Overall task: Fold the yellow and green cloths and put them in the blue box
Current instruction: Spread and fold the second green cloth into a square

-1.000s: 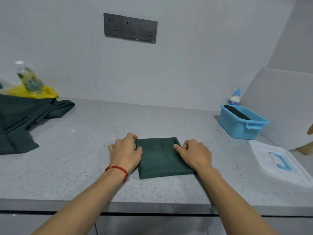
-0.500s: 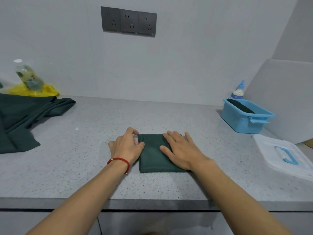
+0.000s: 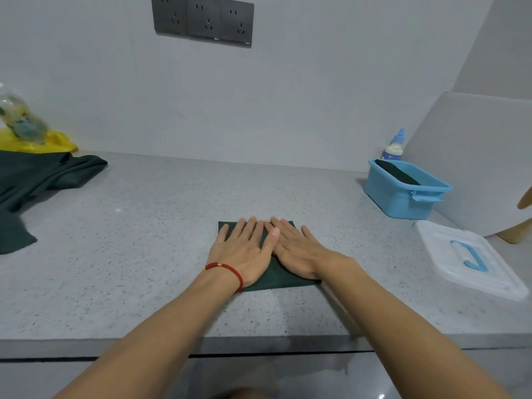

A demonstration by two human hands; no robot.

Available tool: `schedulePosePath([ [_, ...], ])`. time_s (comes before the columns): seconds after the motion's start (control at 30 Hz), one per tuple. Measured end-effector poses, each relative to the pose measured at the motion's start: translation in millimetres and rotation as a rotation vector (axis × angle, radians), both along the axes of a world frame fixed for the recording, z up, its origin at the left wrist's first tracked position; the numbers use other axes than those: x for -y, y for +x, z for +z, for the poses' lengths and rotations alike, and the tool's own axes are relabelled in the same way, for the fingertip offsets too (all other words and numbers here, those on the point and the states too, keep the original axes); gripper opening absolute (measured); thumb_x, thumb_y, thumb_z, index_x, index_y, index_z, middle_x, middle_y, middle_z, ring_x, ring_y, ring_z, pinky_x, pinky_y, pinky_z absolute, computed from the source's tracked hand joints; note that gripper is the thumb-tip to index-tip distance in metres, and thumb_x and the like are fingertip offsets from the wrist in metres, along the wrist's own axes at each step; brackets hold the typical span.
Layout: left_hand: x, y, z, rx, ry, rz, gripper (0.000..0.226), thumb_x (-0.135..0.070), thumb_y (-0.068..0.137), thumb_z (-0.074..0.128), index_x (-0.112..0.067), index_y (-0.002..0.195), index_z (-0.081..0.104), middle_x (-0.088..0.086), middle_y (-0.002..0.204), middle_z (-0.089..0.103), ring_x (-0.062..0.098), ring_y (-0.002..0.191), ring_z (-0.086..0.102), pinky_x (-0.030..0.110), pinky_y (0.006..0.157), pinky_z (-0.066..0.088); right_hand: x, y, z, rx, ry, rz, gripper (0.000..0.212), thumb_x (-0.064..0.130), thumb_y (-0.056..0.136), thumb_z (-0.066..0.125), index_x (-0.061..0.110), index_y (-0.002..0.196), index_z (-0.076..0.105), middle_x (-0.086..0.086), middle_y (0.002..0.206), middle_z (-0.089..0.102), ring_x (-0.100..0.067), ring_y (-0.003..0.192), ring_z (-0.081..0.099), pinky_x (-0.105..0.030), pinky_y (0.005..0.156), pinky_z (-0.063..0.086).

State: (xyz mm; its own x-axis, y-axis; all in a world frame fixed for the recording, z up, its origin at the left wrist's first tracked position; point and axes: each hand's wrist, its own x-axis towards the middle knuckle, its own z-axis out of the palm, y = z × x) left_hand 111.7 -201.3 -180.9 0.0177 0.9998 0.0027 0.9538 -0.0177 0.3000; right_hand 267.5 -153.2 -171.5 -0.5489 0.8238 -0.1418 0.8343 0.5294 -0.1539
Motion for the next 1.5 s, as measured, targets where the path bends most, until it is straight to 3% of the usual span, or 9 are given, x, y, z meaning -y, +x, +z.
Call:
schedulePosePath([
  [0.43,-5.2,-41.0,-1.0,-0.252,-0.039,-0.021,0.067,-0.060,0.100,-0.005,-0.032,0.161,-0.008,-0.014,0.168,-0.010,0.008,0.154,-0.012,0.059,0.116,-0.024,-2.0,23.3,-9.1,-0.012,0.048,-0.169,0.070,0.061,0.103,0.008,0.028,0.162,-0.009,0.015,0.168,-0.015,-0.004,0.154,-0.014,-0.050,0.125,-0.012],
  [0.63,-4.1,-63.5,5.9,-0.231,-0.139,-0.082,0.063,-0.057,0.104,0.001,-0.032,0.160,-0.014,-0.015,0.167,-0.015,0.010,0.154,-0.013,0.060,0.118,-0.019,2.3,23.1,-11.4,-0.065,0.040,-0.191,0.067,0.059,0.103,0.007,0.031,0.162,-0.008,0.017,0.168,-0.015,-0.005,0.154,-0.014,-0.051,0.124,-0.014],
  [0.77,-23.6,-75.0,40.3,-0.134,-0.242,-0.131,0.071,-0.060,0.101,0.041,-0.027,0.160,0.019,-0.004,0.166,0.017,0.021,0.151,0.019,0.054,0.123,0.016,2.4,24.6,-13.2,-0.085,0.063,-0.192,0.068,0.062,0.102,0.007,0.033,0.162,-0.007,0.018,0.168,-0.014,-0.004,0.154,-0.014,-0.051,0.124,-0.013],
  [0.87,-41.8,-73.3,65.6,-0.163,-0.274,-0.090,0.071,-0.059,0.085,0.071,-0.022,0.141,0.048,0.004,0.137,0.048,0.025,0.123,0.050,0.044,0.107,0.045,0.8,26.3,-14.6,-0.093,0.079,-0.194,0.068,0.063,0.102,0.007,0.034,0.162,-0.007,0.018,0.168,-0.014,-0.003,0.154,-0.014,-0.050,0.124,-0.013],
  [1.07,-42.2,-75.5,65.1,0.367,-0.266,-0.040,0.059,-0.025,0.071,0.092,-0.023,0.110,0.049,0.005,0.104,0.067,0.021,0.093,0.065,0.044,0.086,0.057,0.4,26.2,-15.3,-0.113,0.103,-0.221,0.070,0.067,0.099,0.009,0.038,0.162,-0.002,0.014,0.170,-0.007,-0.010,0.156,-0.010,-0.049,0.126,-0.010],
  [1.17,-29.7,-70.0,48.4,0.726,-0.153,0.002,0.060,-0.012,0.075,0.087,-0.022,0.115,0.044,0.012,0.104,0.069,0.026,0.091,0.070,0.041,0.081,0.060,0.6,26.9,-17.1,-0.117,0.117,-0.236,0.071,0.068,0.098,0.010,0.040,0.162,-0.001,0.013,0.170,-0.005,-0.010,0.156,-0.008,-0.048,0.126,-0.008],
  [1.33,-21.8,-50.6,19.7,1.009,0.067,0.096,0.061,-0.001,0.085,0.073,-0.028,0.132,0.043,0.004,0.104,0.071,0.018,0.090,0.072,0.032,0.074,0.060,3.3,26.3,-20.9,-0.198,0.132,-0.261,0.076,0.068,0.097,0.018,0.037,0.162,-0.008,0.010,0.171,0.005,-0.009,0.157,0.001,-0.046,0.127,-0.004],
  [1.43,-32.3,-46.4,21.2,1.153,0.147,0.015,0.064,0.003,0.090,0.067,-0.029,0.141,0.044,0.001,0.113,0.070,0.013,0.096,0.072,0.029,0.081,0.060,-5.4,24.4,-5.8,-0.548,-0.078,-0.363,0.103,0.067,0.086,0.051,0.031,0.161,-0.010,0.018,0.160,0.035,-0.015,0.150,0.031,-0.047,0.126,0.015],
  [1.5,-43.6,-50.6,29.4,1.209,0.202,-0.094,0.065,0.007,0.093,0.065,-0.028,0.144,0.045,0.000,0.120,0.068,0.012,0.105,0.070,0.027,0.087,0.058,-20.7,28.8,11.2,-0.912,-0.278,-0.476,0.119,0.061,0.072,0.073,0.032,0.162,0.000,0.034,0.122,0.062,-0.005,0.117,0.064,-0.040,0.102,0.045],
])
